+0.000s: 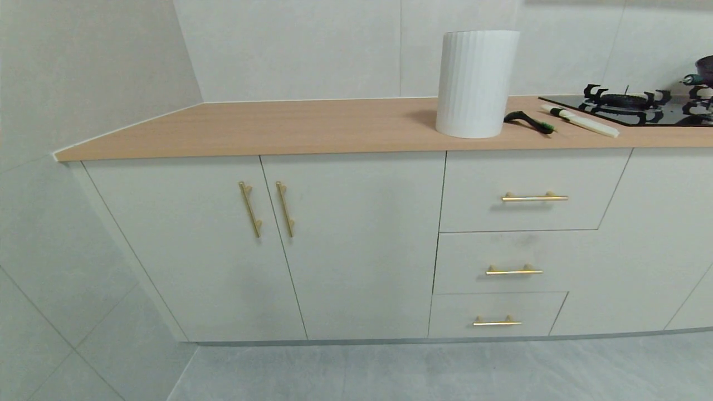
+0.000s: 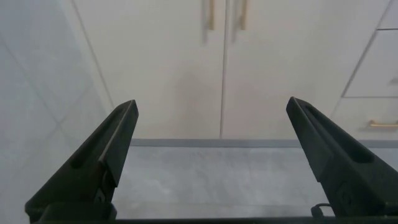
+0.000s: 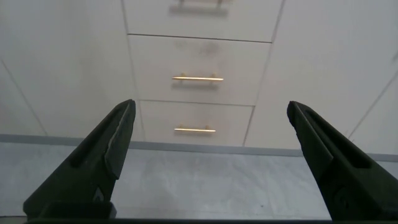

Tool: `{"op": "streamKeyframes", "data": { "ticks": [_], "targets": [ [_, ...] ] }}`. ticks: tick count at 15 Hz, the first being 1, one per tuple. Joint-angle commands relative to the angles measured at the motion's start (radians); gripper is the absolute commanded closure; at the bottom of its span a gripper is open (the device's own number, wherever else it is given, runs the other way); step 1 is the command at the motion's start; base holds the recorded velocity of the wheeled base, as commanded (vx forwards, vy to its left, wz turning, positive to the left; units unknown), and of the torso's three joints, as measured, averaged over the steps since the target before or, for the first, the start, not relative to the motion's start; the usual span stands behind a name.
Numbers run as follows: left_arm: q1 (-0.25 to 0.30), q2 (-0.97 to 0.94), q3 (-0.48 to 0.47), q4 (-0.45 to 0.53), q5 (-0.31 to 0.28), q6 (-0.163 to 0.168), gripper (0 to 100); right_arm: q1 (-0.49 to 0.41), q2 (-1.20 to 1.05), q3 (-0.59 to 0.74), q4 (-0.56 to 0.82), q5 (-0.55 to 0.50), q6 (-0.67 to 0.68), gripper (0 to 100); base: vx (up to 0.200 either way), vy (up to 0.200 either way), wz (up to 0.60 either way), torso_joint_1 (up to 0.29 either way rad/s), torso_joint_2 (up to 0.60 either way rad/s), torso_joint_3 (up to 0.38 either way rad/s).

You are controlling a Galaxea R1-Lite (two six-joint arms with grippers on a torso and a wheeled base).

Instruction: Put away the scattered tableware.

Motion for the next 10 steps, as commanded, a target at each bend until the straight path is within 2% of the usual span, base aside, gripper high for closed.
{"op": "streamKeyframes", "data": {
  "ticks": [1, 3, 10],
  "targets": [
    [0.000, 0.000, 0.000, 0.000, 0.002, 0.000, 0, 0.000, 0.002, 0.000, -0.001, 0.000, 0.000, 0, 0.000, -0.200, 0.00, 0.002, 0.00, 0.007],
    [0.000, 0.000, 0.000, 0.000, 0.000, -0.001, 0, 0.000, 0.002, 0.000, -0.001, 0.002, 0.000, 0, 0.000, -0.200, 0.00, 0.005, 0.00, 0.002],
    [0.000, 0.000, 0.000, 0.000, 0.002, -0.015, 0, 0.000, 0.002, 0.000, -0.001, 0.000, 0.001, 0, 0.000, 0.000, 0.00, 0.000, 0.00, 0.000]
  ]
}}
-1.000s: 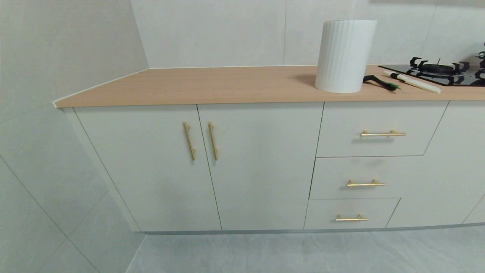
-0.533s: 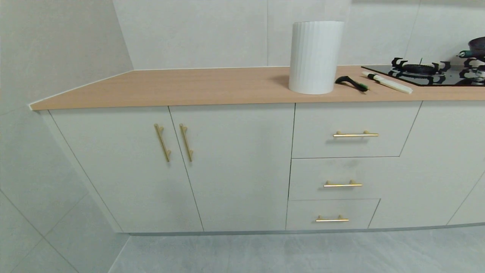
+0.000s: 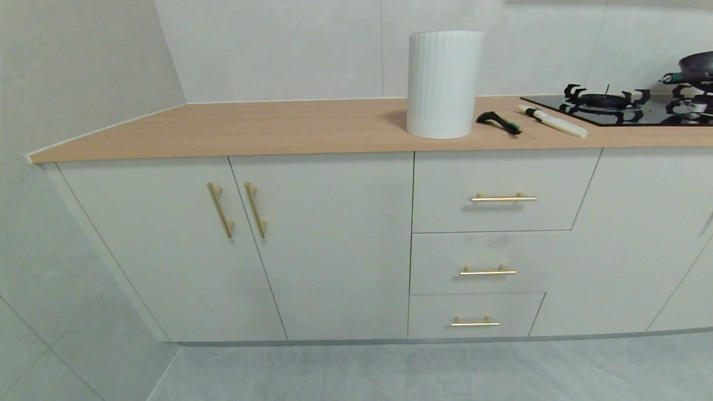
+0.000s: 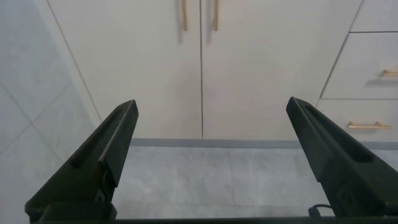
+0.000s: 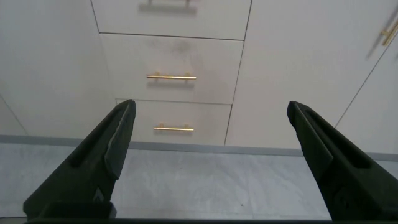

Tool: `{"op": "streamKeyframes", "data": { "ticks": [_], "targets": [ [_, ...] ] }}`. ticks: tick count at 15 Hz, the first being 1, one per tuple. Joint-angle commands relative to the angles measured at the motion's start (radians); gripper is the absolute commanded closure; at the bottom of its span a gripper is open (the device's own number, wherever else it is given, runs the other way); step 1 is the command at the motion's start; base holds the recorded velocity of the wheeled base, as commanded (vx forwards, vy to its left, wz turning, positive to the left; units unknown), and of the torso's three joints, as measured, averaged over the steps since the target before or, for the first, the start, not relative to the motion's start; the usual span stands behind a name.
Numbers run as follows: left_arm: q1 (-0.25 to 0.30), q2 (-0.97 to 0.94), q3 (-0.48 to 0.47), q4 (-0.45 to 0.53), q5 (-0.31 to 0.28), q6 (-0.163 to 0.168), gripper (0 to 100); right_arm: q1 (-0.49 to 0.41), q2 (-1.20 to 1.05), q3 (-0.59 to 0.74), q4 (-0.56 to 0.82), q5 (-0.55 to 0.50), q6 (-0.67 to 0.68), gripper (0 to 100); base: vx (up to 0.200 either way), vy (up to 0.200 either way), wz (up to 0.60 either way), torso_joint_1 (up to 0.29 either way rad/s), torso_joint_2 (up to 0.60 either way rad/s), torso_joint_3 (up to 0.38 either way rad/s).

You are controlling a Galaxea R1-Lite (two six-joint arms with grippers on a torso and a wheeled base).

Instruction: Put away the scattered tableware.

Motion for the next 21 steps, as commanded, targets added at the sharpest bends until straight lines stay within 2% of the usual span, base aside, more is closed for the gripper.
{"op": "streamKeyframes", "data": {
  "ticks": [1, 6, 17, 18, 19, 21],
  "targets": [
    [-0.001, 0.000, 0.000, 0.000, 0.000, -0.002, 0, -0.001, 0.002, 0.000, -0.001, 0.001, 0.000, 0, 0.200, 0.000, 0.00, -0.002, 0.01, -0.002],
    [-0.001, 0.000, 0.000, 0.000, 0.000, 0.001, 0, -0.001, 0.002, 0.000, -0.001, 0.001, 0.000, 0, 0.200, 0.000, 0.00, 0.001, 0.00, 0.002],
    [-0.001, 0.000, 0.000, -0.002, 0.000, -0.006, 0, -0.001, 0.000, 0.000, -0.005, -0.002, -0.011, 0, 0.000, 0.000, 0.00, 0.000, 0.00, 0.000],
    [-0.001, 0.000, 0.000, 0.000, 0.000, -0.008, 0, 0.000, 0.003, -0.064, -0.058, 0.002, 0.009, 0, 0.000, 0.000, 0.00, 0.000, 0.00, 0.000],
    [-0.001, 0.000, 0.000, -0.002, 0.000, -0.006, 0, 0.005, 0.034, -0.150, -0.048, 0.011, 0.043, 0, 0.000, 0.000, 0.00, 0.000, 0.00, 0.000],
    [-0.001, 0.000, 0.000, -0.002, 0.000, -0.006, 0, 0.008, 0.161, -0.204, 0.002, 0.062, 0.032, 0, 0.000, 0.000, 0.00, 0.000, 0.00, 0.000]
  ]
}}
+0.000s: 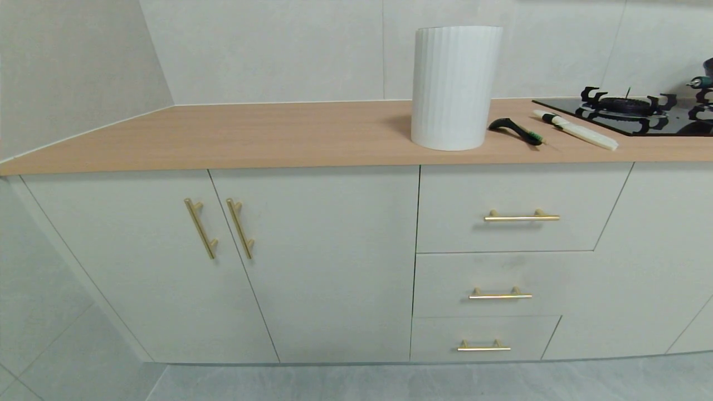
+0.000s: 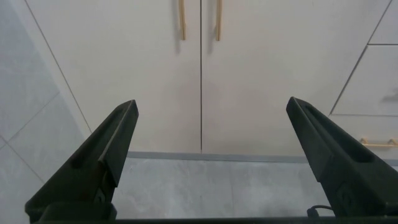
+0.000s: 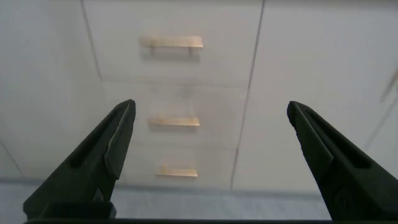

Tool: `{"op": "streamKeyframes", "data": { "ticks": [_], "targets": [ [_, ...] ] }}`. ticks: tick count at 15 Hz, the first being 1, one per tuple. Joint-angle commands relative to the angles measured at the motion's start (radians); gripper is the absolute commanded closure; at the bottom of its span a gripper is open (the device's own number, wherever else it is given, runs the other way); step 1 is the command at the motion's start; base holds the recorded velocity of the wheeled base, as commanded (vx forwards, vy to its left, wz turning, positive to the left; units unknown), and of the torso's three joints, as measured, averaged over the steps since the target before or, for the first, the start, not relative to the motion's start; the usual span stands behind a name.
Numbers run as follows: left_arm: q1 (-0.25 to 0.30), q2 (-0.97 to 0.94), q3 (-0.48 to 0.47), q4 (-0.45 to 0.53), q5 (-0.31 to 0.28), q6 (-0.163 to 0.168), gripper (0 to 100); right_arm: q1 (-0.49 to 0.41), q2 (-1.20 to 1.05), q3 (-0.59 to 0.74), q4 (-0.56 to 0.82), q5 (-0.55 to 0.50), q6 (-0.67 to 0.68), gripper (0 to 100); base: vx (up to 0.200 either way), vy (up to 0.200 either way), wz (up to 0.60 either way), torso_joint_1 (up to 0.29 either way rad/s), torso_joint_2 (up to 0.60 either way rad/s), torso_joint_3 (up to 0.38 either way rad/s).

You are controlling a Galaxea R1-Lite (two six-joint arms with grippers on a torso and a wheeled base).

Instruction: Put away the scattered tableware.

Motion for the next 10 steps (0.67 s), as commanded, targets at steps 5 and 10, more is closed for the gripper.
{"op": "streamKeyframes", "data": {
  "ticks": [5, 10],
  "targets": [
    [0.000, 0.000, 0.000, -0.001, 0.000, -0.002, 0, 0.019, 0.624, -0.161, 0.017, 0.138, 0.004, 0, 0.000, 0.000, 0.00, 0.000, 0.00, 0.000],
    [0.000, 0.000, 0.000, -0.001, 0.000, -0.002, 0, 0.057, 1.066, -0.301, -0.063, 0.150, 0.001, 0, 0.000, 0.000, 0.00, 0.000, 0.00, 0.000]
  ]
}}
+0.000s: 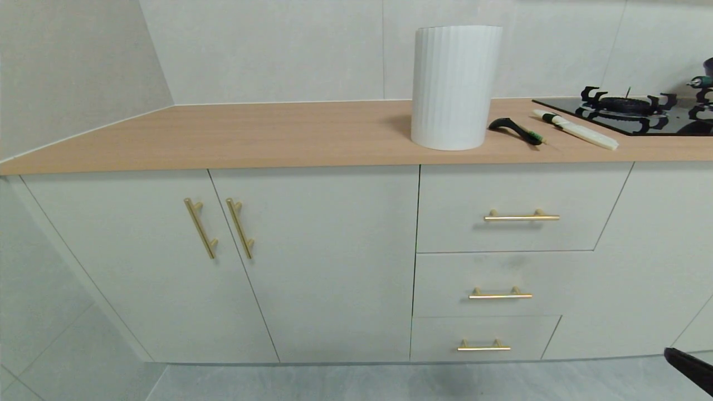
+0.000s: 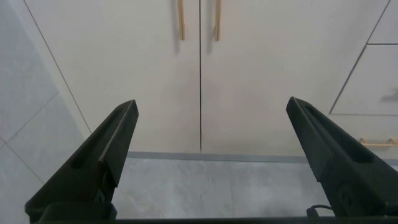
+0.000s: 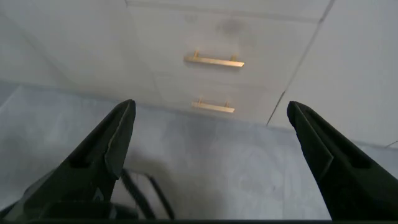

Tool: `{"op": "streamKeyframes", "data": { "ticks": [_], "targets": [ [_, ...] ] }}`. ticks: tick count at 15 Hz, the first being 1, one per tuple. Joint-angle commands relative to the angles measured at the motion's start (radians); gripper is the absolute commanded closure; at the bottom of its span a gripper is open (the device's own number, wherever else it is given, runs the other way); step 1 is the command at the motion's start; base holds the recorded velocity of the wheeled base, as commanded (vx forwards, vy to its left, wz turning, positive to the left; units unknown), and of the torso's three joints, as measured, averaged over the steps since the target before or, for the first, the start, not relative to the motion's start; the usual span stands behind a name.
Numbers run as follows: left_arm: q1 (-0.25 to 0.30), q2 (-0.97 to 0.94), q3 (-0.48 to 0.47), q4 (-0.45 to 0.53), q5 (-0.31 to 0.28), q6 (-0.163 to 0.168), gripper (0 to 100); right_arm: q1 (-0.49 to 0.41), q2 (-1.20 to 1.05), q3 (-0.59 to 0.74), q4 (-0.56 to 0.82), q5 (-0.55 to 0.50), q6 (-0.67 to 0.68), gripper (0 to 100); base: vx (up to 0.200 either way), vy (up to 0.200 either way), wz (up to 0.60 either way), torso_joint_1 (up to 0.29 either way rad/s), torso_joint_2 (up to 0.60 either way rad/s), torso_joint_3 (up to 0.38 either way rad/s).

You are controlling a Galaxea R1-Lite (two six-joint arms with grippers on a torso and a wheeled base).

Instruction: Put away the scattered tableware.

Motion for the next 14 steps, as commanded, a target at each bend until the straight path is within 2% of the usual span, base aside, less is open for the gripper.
{"op": "streamKeyframes", "data": {
  "ticks": [1, 2, 3, 6, 10, 13, 14],
  "targets": [
    [0.000, 0.000, 0.000, 0.000, 0.000, -0.001, 0, 0.020, 0.396, -0.136, -0.030, 0.011, -0.001, 0, 0.000, 0.000, 0.00, 0.000, 0.00, 0.000],
    [0.000, 0.000, 0.000, 0.000, 0.000, -0.001, 0, 0.020, 0.396, -0.136, -0.030, 0.011, -0.001, 0, 0.000, 0.000, 0.00, 0.000, 0.00, 0.000],
    [0.000, 0.000, 0.000, 0.001, 0.000, 0.000, 0, 0.020, 0.651, -0.216, -0.096, 0.011, -0.003, 0, 0.000, 0.000, 0.00, 0.000, 0.00, 0.000],
    [0.000, 0.000, 0.000, 0.000, 0.000, 0.000, 0, 0.018, 0.990, -0.356, -0.302, 0.001, -0.006, 0, 0.000, 0.000, 0.00, 0.000, 0.00, 0.000],
    [0.000, 0.000, 0.000, 0.000, 0.000, -0.001, 0, 0.034, 1.191, -0.455, -0.323, -0.005, -0.001, 0, 0.000, 0.000, 0.00, 0.000, 0.00, 0.000],
    [0.000, 0.000, 0.000, 0.000, 0.000, 0.000, 0, 0.075, 1.346, -0.465, -0.476, -0.111, 0.005, 0, 0.000, 0.000, 0.00, 0.000, 0.00, 0.000],
    [0.000, 0.000, 0.000, 0.000, 0.000, -0.001, 0, 0.083, 1.392, -0.455, -0.579, -0.150, 0.006, 0, 0.000, 0.000, 0.00, 0.000, 0.00, 0.000]
  ]
}}
